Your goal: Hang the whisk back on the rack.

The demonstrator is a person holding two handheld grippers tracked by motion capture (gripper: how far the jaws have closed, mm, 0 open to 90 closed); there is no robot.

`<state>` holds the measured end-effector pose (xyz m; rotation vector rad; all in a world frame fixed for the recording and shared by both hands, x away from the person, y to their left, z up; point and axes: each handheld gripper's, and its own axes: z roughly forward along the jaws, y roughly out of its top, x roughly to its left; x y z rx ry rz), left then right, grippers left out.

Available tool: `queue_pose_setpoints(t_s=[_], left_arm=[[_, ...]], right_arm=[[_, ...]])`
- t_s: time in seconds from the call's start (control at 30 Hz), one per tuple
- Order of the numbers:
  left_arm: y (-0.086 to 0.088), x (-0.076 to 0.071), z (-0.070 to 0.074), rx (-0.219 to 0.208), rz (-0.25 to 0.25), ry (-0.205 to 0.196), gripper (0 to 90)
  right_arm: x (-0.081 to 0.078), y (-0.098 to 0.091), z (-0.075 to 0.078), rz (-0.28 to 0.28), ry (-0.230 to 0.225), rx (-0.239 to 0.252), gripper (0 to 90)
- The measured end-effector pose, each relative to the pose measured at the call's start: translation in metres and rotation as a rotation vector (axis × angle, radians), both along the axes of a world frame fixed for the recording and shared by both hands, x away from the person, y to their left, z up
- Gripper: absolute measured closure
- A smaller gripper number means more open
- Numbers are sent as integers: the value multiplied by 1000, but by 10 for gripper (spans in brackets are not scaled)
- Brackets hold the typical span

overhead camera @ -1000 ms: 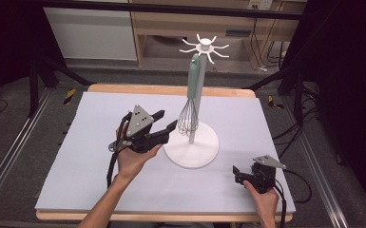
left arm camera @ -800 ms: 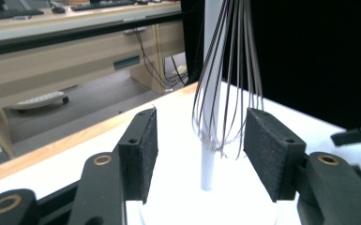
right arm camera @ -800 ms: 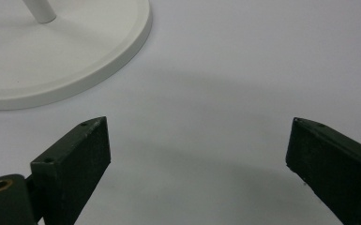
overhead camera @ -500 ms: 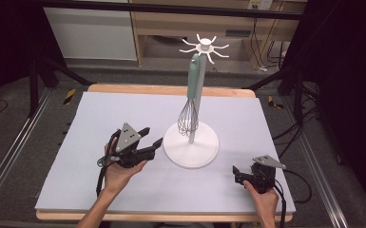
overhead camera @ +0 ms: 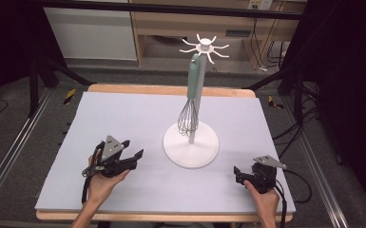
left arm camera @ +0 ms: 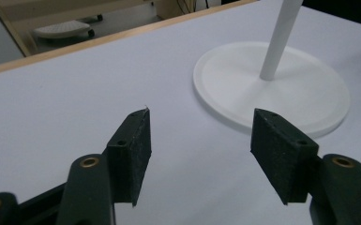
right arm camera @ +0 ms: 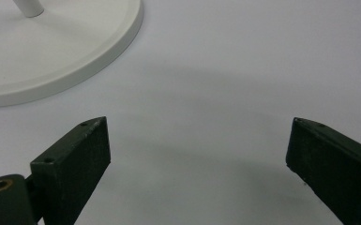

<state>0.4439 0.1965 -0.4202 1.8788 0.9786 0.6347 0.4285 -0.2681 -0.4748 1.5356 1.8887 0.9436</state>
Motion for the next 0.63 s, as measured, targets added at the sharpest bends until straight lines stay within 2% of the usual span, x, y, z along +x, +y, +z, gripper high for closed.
queue_pose_setpoints(t_s=[0.13, 0.23, 0.27, 0.3, 0.33, 0.43, 0.47, 0.63], left_arm=[[12, -1, -6, 9, 21, 18, 351], [24, -3, -15, 22, 43, 35, 343], [33, -5, -22, 28, 64, 51, 338], [33, -5, -22, 28, 64, 51, 338], [42, -4, -27, 19, 95, 65, 336], [50, -1, -30, 20, 120, 76, 327], [59, 0, -31, 8, 151, 75, 325], [72, 2, -32, -8, 186, 83, 319]], right_arm=[[0, -1, -1, -21, 5, -20, 72], [-1, -2, -2, -31, 8, -18, 72], [-1, -3, -2, -37, 12, -19, 72], [-1, -3, -2, -37, 12, -19, 72], [-1, -3, -2, -37, 16, -22, 72], [0, -3, -2, -38, 16, -31, 72], [0, -4, -3, -46, 27, -41, 72], [0, -6, -4, -61, 42, -38, 73]])
